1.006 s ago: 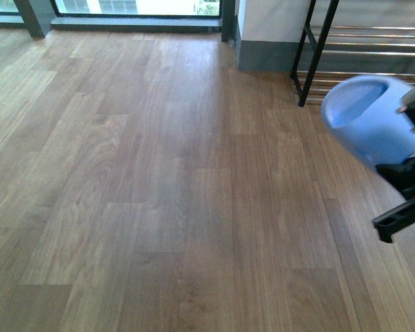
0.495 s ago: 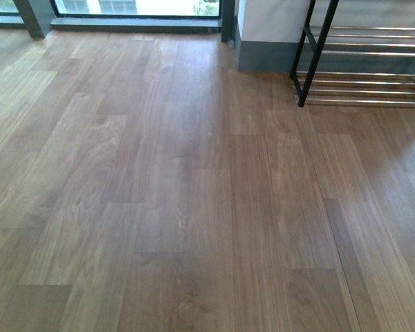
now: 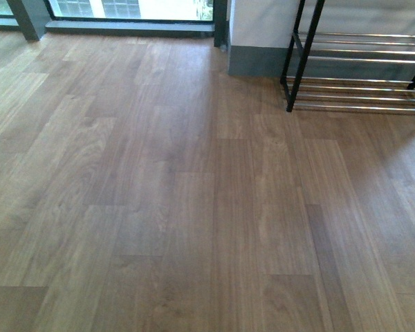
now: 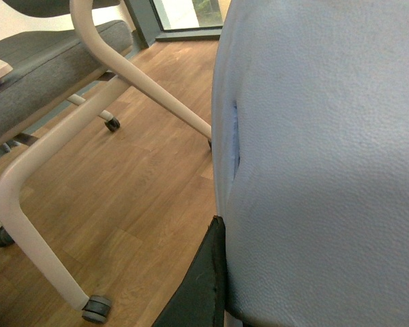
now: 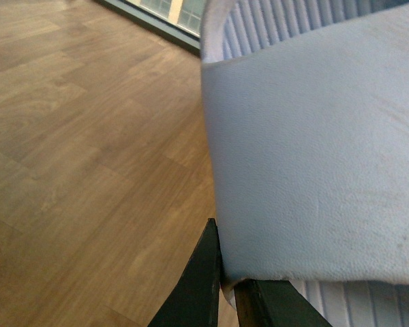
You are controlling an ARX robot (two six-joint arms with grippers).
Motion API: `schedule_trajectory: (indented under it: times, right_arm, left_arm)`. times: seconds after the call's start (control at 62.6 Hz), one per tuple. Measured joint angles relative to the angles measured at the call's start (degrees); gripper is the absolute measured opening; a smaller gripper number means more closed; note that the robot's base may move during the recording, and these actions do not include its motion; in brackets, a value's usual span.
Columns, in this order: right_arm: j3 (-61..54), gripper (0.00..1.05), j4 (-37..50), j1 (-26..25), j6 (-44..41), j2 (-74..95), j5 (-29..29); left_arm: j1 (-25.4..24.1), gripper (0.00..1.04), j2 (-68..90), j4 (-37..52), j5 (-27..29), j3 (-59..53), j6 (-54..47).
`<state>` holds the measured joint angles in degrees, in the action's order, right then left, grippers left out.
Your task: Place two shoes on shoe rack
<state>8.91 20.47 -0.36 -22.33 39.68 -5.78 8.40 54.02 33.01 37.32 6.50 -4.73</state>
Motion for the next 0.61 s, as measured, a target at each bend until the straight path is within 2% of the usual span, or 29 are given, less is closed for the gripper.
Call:
schedule_trajectory:
  times: [0.607]
  right_arm:
    - [0.0, 0.02, 0.0, 0.0, 0.0, 0.0, 0.5]
  left_arm:
    - [0.0, 0.02, 0.0, 0.0, -0.4, 0.0, 0.0]
